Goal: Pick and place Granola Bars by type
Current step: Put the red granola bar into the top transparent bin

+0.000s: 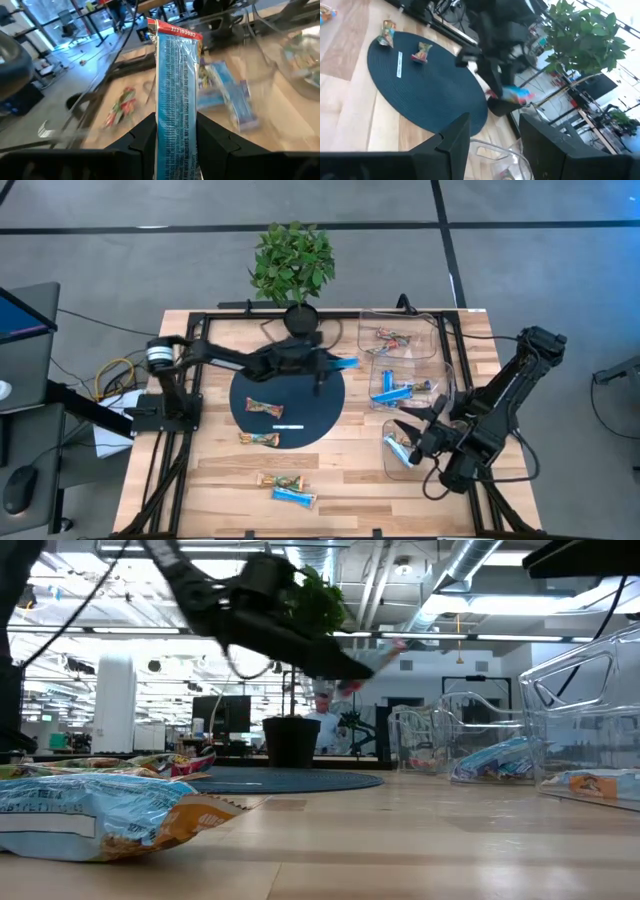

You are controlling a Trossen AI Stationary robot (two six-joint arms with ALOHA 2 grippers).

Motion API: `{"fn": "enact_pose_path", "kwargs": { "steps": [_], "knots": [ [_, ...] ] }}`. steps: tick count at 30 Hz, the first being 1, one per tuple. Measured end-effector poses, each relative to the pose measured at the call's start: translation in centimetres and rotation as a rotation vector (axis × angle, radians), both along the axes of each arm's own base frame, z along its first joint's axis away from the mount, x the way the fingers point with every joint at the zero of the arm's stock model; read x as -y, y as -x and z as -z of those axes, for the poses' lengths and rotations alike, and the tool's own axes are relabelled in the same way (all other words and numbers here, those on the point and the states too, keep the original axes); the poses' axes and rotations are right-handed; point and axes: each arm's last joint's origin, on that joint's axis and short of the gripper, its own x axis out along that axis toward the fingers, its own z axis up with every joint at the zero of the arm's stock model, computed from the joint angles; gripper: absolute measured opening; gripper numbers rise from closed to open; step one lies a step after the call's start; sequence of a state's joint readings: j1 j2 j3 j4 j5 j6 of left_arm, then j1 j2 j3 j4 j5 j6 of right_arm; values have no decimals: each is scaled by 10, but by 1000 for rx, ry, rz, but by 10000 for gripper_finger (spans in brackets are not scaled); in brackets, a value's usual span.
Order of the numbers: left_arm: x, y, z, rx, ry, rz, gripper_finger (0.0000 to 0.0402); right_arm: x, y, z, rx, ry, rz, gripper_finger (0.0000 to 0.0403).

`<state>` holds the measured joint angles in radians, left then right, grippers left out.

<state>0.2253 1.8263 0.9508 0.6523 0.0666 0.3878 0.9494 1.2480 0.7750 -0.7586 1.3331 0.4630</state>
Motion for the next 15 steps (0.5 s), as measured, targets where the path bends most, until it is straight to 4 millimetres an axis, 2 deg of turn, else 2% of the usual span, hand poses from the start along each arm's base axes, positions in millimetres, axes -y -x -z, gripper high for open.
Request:
{"fn": "enact_pose_path", "kwargs": {
  "steps": [9,15],
  "knots": [
    [-18,-78,-21,-16,10,33,107,-11,14,0,-5,9,-88,164],
    [-34,-114,-26,-40,18,36,107,-17,22,0,1,14,-134,164]
  ]
}}
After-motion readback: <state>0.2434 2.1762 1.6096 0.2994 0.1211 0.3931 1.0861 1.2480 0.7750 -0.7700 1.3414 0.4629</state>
